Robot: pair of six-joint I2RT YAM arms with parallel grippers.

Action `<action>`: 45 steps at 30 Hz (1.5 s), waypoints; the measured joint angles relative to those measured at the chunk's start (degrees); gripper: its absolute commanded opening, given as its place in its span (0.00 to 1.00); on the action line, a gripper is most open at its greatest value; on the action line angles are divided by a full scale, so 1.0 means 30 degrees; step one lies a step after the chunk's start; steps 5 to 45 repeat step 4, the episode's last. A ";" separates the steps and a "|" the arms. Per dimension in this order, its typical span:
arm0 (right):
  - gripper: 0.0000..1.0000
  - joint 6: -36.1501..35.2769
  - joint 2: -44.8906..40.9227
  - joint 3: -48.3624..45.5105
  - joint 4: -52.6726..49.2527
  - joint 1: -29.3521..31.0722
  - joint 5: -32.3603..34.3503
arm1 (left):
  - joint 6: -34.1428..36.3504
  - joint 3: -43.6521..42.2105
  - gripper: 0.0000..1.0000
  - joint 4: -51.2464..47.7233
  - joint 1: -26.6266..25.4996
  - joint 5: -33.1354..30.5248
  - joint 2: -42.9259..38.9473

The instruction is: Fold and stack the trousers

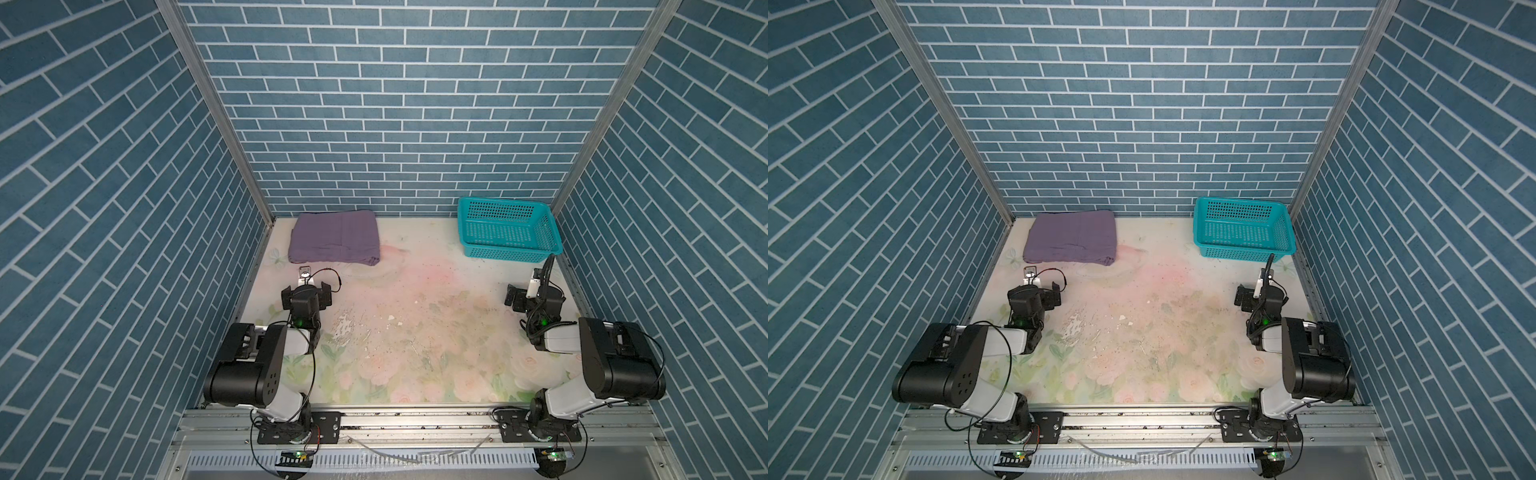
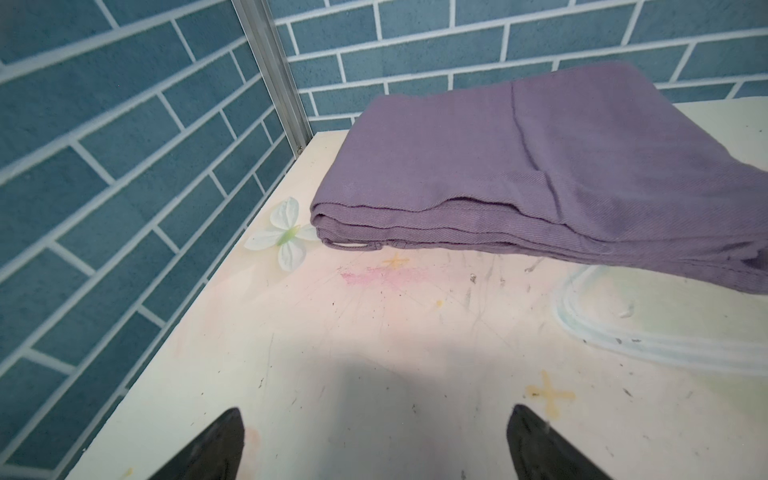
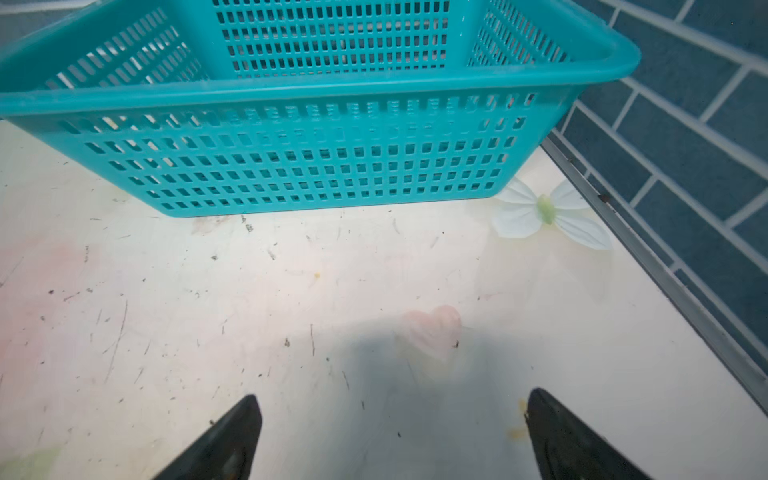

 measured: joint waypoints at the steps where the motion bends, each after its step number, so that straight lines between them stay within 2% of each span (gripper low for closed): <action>1: 0.99 0.0000 0.0000 0.0029 -0.0029 -0.0051 -0.0226 | 0.0007 0.0000 0.99 0.0080 0.0000 0.0022 0.0000; 45: 0.99 0.0000 0.0000 0.0087 -0.0015 -0.0219 -0.0656 | 0.0000 0.0000 0.99 0.0277 0.0000 0.0087 0.0000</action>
